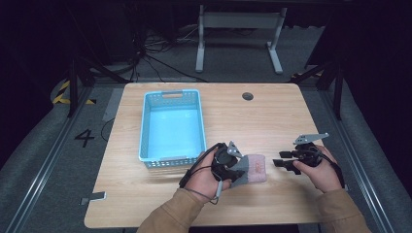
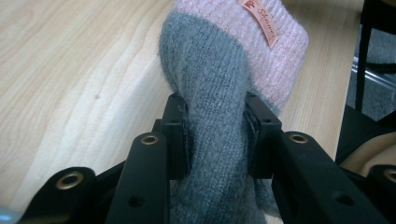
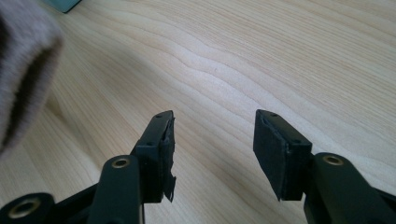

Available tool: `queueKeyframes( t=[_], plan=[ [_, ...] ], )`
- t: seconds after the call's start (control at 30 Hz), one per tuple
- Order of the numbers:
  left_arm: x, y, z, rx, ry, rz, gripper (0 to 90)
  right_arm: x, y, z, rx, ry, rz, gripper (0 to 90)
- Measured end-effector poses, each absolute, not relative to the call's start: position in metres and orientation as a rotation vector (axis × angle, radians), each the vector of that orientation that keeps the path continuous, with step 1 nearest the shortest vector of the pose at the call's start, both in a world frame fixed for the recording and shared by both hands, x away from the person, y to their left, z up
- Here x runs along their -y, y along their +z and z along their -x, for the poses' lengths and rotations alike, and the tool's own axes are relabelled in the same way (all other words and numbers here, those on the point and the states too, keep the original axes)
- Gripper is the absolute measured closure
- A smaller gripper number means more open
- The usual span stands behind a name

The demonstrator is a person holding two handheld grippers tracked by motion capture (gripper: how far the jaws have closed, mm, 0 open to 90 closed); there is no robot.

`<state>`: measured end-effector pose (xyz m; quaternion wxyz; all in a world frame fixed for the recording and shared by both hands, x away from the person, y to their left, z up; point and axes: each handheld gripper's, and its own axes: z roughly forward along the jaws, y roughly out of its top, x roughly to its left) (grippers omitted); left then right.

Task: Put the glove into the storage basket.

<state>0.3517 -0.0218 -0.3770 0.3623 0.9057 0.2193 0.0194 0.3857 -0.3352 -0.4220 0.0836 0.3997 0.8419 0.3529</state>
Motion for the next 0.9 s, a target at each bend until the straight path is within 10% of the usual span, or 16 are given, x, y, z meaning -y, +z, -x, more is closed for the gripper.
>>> queueKeyframes(
  t=[0.9],
  plan=[
    [-0.040, -0.324, -0.372, -0.646, 0.131, -2.224, 66.9, 0.327, -0.427, -0.394, -2.534, 1.042, -1.196, 48.6]
  ],
)
